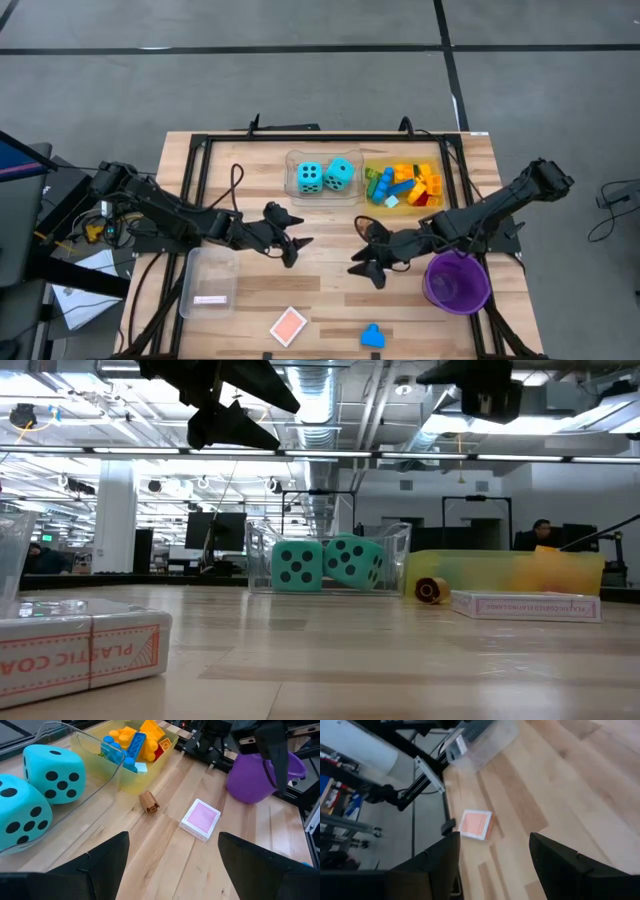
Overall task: Pick & Place Toys
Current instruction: Put the blue game piece into the yellow bin
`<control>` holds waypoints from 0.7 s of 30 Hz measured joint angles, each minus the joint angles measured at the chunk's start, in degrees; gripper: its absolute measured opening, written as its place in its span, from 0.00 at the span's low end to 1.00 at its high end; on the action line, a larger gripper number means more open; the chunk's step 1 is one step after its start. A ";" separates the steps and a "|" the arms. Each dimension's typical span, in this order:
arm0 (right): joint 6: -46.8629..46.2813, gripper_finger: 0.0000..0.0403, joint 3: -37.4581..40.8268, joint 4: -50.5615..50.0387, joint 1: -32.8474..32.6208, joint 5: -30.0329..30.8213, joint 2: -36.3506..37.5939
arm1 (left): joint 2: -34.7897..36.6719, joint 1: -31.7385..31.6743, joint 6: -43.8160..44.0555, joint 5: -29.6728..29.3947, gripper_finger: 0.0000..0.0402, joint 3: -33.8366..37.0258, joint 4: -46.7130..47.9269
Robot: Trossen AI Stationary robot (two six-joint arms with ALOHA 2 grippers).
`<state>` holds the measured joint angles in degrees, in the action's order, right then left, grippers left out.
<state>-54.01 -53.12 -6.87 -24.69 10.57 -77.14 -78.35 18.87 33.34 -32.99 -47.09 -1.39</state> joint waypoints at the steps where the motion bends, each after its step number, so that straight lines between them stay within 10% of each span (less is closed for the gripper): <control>1: 0.01 0.57 0.00 0.04 -0.38 -0.43 0.01 | 0.00 0.24 0.00 0.00 0.75 0.00 0.00; 11: 13.89 0.56 -1.26 12.27 -6.84 -1.47 -2.73 | 0.00 1.82 -0.07 0.02 0.75 0.00 0.10; 21: 20.42 0.47 -18.70 8.83 -8.14 -5.95 -18.12 | -0.01 4.80 -0.05 2.28 0.75 0.00 4.81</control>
<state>-33.59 -71.83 1.96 -32.83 4.61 -95.25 -78.36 23.67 33.29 -30.71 -47.09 3.42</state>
